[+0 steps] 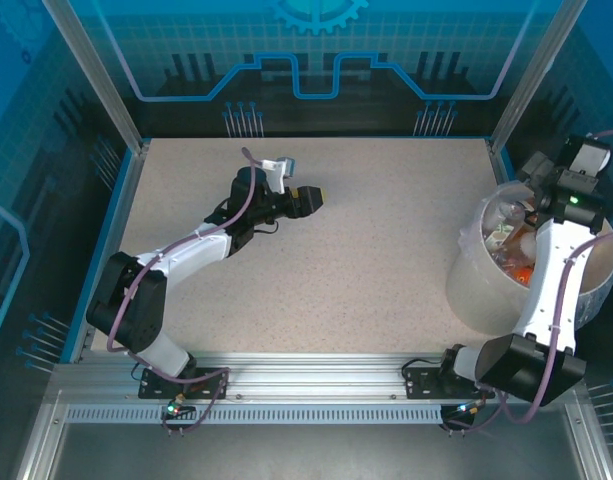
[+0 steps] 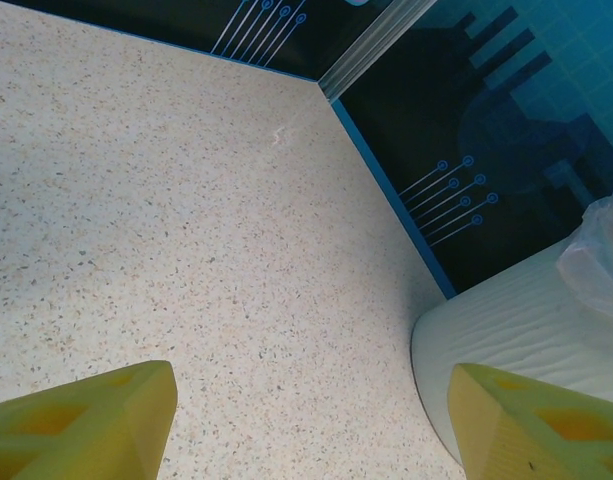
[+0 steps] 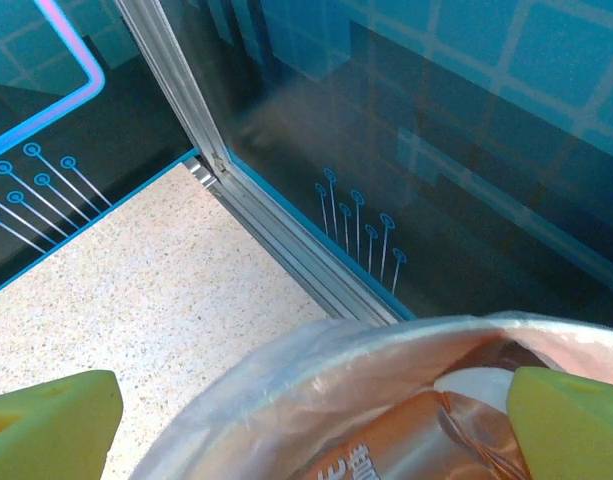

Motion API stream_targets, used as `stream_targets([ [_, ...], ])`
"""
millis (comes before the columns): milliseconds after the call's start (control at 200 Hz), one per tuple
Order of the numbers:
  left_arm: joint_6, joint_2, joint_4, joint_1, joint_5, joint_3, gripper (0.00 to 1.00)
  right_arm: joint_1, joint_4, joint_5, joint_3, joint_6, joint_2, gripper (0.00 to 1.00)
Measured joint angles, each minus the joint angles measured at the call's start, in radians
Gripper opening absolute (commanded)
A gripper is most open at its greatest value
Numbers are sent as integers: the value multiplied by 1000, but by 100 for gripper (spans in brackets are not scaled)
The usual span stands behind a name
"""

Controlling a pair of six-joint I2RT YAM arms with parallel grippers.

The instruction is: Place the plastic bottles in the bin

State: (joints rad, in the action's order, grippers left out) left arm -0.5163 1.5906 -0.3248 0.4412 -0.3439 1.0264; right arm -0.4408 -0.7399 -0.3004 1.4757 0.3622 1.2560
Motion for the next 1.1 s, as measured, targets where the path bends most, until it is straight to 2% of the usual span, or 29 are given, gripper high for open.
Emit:
stream_targets([
  [260, 11, -2, 15, 0, 19, 0, 74, 5, -64, -6, 22, 8, -45, 100],
  [435, 45, -53, 85, 0, 91, 0, 77, 74, -130, -18, 131, -19, -49, 100],
  [570, 74, -149, 151, 0, 177, 0, 83, 195, -143, -24, 176, -39, -95, 100],
  [680, 95, -223, 215, 0, 270, 0, 87, 307, -143, 33, 180, -62, -137, 100],
  [820, 105, -310, 288, -10, 391, -5, 92, 511, -113, 112, 165, -116, -153, 100],
  [965, 99, -424, 340, -63, 494, -56, 98, 697, -35, 193, 88, -188, -149, 100],
  [1100, 93, -526, 420, -135, 591, -117, 99, 826, 77, 265, -21, -249, -117, 100],
])
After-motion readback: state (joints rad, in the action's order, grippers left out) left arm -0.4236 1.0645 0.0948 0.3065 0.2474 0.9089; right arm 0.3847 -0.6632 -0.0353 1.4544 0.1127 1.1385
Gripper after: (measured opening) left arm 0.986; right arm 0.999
